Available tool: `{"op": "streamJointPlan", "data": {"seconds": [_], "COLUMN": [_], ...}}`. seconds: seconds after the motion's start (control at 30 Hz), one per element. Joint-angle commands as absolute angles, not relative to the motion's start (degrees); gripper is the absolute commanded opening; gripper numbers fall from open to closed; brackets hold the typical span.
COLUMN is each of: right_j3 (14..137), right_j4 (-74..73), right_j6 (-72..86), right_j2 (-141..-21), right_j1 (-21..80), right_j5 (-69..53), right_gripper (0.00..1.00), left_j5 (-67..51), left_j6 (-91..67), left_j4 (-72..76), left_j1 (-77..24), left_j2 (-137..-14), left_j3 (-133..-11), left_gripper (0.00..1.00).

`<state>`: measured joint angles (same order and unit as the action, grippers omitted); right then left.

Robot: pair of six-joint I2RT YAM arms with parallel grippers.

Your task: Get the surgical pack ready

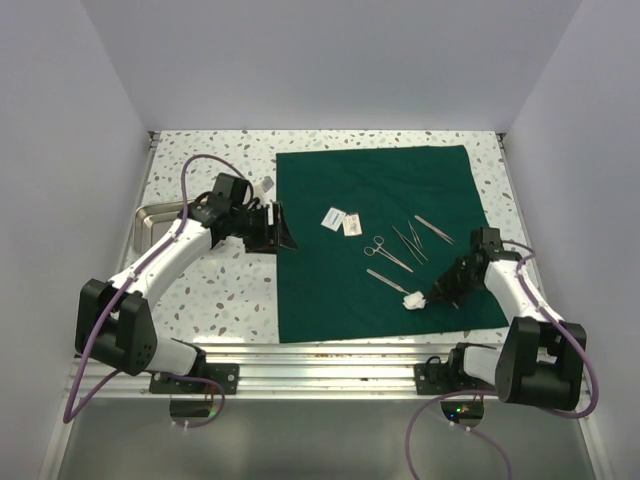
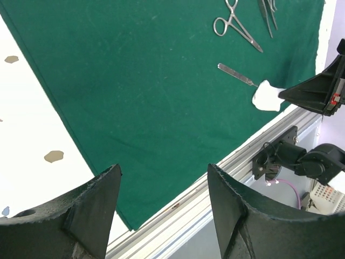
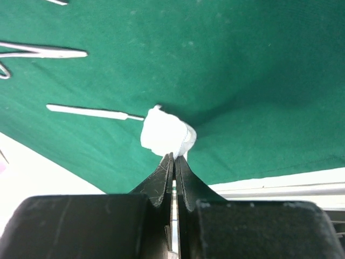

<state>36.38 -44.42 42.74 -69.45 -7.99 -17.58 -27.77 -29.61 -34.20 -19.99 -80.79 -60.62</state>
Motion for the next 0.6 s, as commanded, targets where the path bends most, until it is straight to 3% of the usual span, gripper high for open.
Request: {"op": "streamJointPlan", "data": {"seconds": [0.0, 0.4, 0.57], "right_j3": [40.42, 45.43, 49.83], "right_j4": [-47.72, -48.09, -43.25], "right_j6": [44.21, 48.51, 52.38], "right_j2": [-66.98, -64.25, -67.49], "right_j1": [-7.47, -6.34, -1.42], "right_j5": [-18.90, -22.23, -22.24], "right_gripper": [0.00, 0.00, 0.00], "left_j5": [-30.32, -31.28, -37.52], "left_j6": [-30.67, -35.32, -47.61], "left_j4": [-31.73, -32.17, -23.76], "left_j1": [-20.39, -20.39, -20.48], "left_j2": [-81.03, -83.75, -85.52], "left_j3": [-60.73, -65.56, -65.22], "left_gripper": [0.69, 0.76, 0.77]}}
